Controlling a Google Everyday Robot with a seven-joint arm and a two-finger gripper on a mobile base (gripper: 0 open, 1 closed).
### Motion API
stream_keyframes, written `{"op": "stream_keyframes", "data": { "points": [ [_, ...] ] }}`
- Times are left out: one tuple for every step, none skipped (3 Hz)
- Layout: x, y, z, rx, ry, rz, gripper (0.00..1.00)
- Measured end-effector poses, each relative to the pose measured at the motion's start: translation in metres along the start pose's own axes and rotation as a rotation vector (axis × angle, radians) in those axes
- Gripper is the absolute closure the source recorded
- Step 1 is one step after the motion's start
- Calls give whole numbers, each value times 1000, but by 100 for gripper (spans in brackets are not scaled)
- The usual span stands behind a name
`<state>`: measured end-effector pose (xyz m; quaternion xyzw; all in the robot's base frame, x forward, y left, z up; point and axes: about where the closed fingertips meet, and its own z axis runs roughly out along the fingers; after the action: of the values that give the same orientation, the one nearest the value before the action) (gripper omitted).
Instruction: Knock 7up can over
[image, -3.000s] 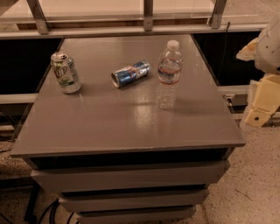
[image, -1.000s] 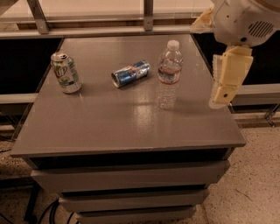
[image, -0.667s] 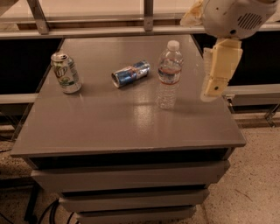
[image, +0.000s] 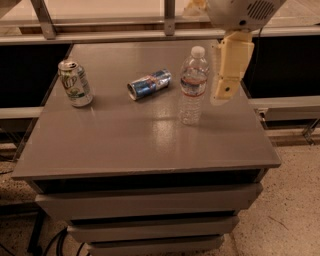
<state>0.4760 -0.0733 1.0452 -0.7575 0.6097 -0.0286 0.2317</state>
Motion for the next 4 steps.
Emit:
{"op": "stream_keyframes", "data": {
  "points": [
    [-21, -4, 6, -14, -24, -52, 0],
    [-40, -6, 16, -22, -36, -87, 0],
    [-60, -7, 28, -17, -25, -112, 0],
    [-76, -8, 42, -19, -11, -126, 0]
  ]
}}
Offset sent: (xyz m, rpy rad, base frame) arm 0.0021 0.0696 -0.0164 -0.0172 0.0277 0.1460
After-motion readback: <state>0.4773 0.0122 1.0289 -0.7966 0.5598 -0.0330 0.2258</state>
